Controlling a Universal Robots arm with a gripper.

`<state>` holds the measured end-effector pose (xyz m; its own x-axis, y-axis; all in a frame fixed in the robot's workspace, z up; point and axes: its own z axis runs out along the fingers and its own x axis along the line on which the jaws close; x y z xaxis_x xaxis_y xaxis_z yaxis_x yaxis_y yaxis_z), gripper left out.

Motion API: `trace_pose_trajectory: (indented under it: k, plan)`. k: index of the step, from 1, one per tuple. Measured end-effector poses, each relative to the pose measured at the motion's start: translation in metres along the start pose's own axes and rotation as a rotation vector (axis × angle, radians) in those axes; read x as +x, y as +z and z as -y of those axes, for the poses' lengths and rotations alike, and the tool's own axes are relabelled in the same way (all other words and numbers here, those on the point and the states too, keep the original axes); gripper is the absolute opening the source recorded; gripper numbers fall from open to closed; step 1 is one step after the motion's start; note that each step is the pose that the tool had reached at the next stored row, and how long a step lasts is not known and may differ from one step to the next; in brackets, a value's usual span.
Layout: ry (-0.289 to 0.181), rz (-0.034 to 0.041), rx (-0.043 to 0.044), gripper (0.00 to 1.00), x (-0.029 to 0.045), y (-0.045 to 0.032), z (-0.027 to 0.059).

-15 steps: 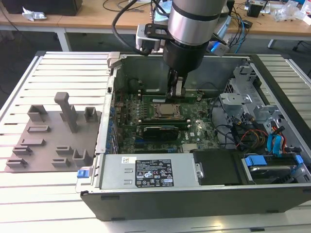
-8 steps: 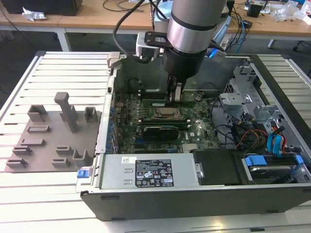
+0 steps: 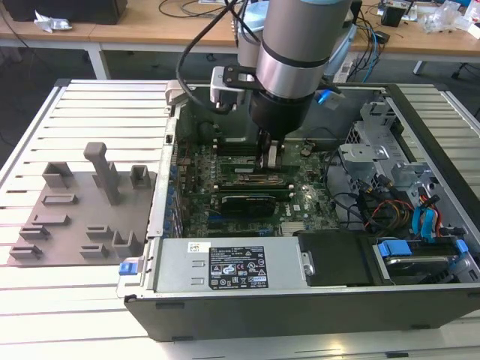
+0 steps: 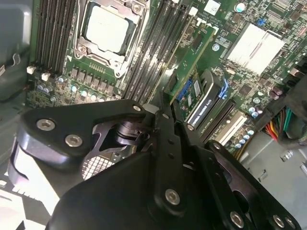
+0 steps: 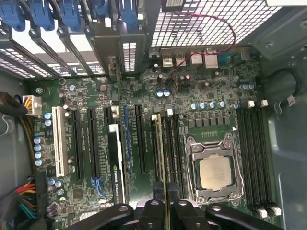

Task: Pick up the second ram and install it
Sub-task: 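Insert the second ram into the second slot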

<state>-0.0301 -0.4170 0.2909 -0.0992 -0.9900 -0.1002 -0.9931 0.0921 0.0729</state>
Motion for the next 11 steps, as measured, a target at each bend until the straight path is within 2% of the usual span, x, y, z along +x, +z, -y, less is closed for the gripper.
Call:
trace_pose_trajectory:
  k: [11]
  plan:
    - [0.0, 0.0, 0.0, 0.14, 0.0024, 0.0242, 0.0018]
